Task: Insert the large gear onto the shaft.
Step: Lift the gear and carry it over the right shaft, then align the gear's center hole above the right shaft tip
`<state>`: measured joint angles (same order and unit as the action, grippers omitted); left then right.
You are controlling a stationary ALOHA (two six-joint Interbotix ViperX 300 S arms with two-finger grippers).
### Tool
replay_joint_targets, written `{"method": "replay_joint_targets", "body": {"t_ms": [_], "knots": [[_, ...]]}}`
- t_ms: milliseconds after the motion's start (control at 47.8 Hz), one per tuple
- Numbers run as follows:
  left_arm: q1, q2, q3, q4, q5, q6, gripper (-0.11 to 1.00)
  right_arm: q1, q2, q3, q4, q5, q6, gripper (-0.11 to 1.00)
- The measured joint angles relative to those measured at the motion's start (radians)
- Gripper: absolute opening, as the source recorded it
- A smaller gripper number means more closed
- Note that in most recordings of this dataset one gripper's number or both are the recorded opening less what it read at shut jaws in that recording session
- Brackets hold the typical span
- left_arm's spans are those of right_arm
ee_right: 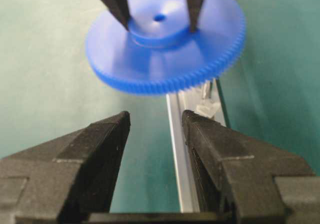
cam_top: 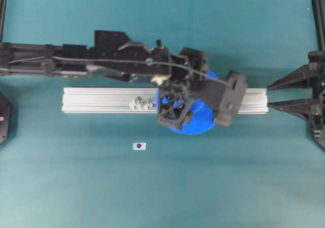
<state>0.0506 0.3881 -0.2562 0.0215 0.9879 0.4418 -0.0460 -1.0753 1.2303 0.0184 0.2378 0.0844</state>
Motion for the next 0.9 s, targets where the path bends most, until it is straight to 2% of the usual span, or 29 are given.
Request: {"method": "replay_joint_targets", "body": {"t_ms": [230,481,900], "knots": [[0.015,0.055,-0.064,0.002,0.029,0.052,0.79,0.000,-0.002,0.000,0.000,0.000,0.000,0.57],[0.018,0.100,-0.109,0.002,0.031,0.057,0.79,-0.002,-0.002,0.000,0.000,0.000,0.000,0.57],[0.066,0.110,-0.115,0.005,0.031,0.071,0.79,-0.018,-0.017,0.000,0.000,0.000,0.002,0.57]]}}
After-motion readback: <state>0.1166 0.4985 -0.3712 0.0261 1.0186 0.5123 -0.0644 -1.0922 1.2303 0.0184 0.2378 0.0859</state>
